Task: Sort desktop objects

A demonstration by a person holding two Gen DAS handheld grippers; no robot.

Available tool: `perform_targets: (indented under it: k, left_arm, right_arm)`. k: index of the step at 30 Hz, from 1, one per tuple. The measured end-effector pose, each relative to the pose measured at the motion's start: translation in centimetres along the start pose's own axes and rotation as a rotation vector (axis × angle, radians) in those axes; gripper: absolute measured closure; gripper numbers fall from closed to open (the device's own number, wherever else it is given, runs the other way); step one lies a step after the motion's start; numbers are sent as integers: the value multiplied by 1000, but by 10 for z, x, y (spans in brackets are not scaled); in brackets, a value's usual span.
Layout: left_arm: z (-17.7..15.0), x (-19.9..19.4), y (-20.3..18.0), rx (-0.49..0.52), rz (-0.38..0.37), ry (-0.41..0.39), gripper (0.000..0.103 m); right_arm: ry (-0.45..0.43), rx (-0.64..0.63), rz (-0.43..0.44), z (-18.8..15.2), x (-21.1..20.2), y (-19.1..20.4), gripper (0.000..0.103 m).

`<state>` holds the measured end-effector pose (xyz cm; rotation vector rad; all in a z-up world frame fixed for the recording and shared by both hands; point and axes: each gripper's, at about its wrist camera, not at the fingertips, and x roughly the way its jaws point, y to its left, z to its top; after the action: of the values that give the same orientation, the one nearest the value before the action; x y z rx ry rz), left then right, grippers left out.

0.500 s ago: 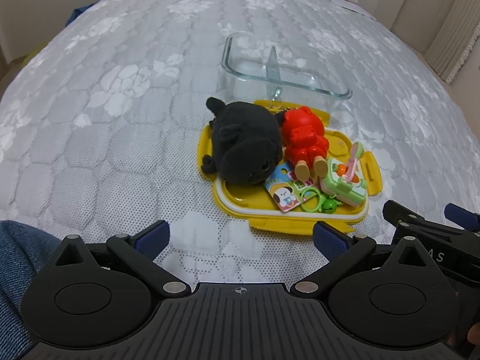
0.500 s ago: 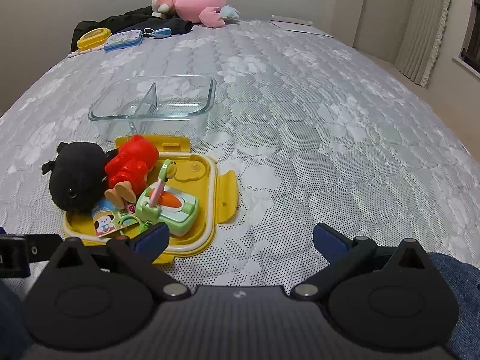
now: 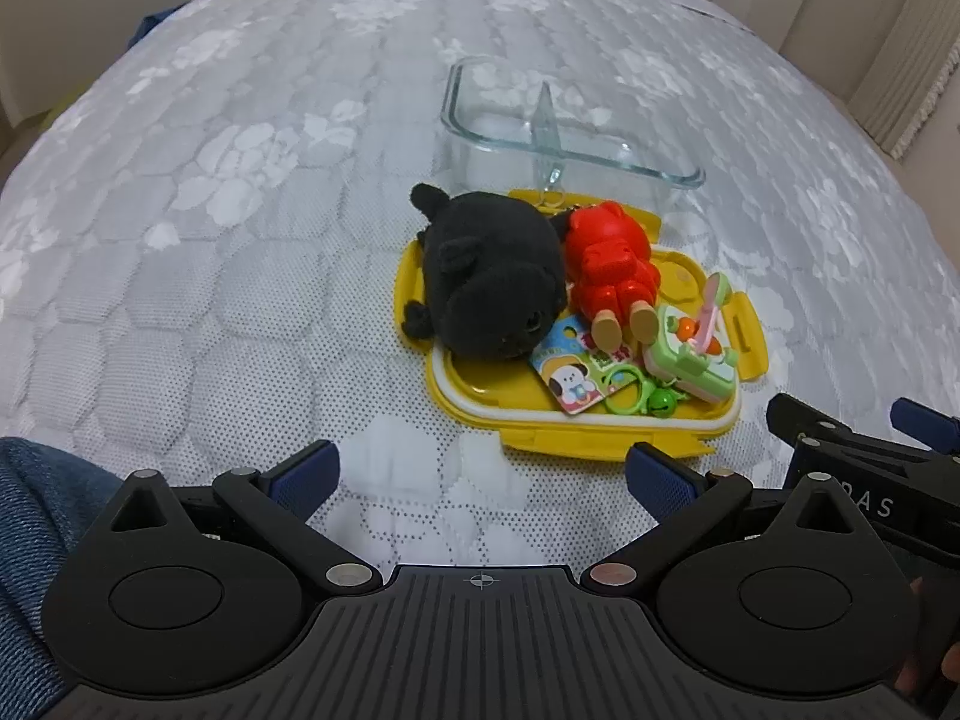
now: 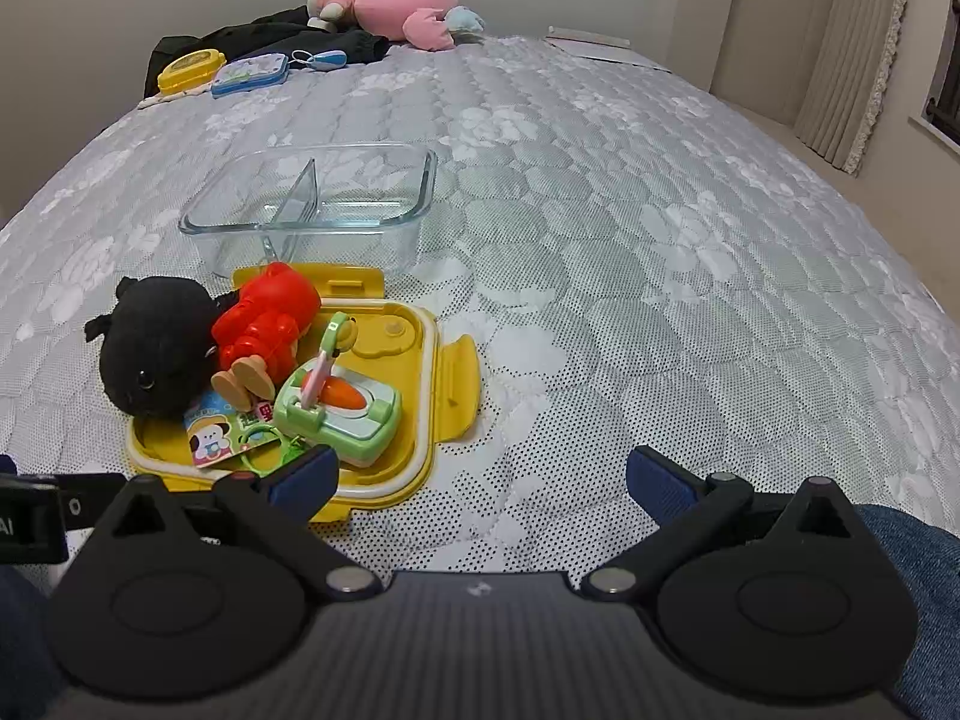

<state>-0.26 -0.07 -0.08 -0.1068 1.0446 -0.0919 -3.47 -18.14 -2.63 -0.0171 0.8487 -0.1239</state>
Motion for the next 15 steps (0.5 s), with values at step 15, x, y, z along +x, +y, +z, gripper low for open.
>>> perform_targets:
  k: [15]
  left_arm:
    - [1, 5, 4, 13, 14, -6, 0]
  right_arm:
    - [8, -3, 8, 0, 2, 0, 0]
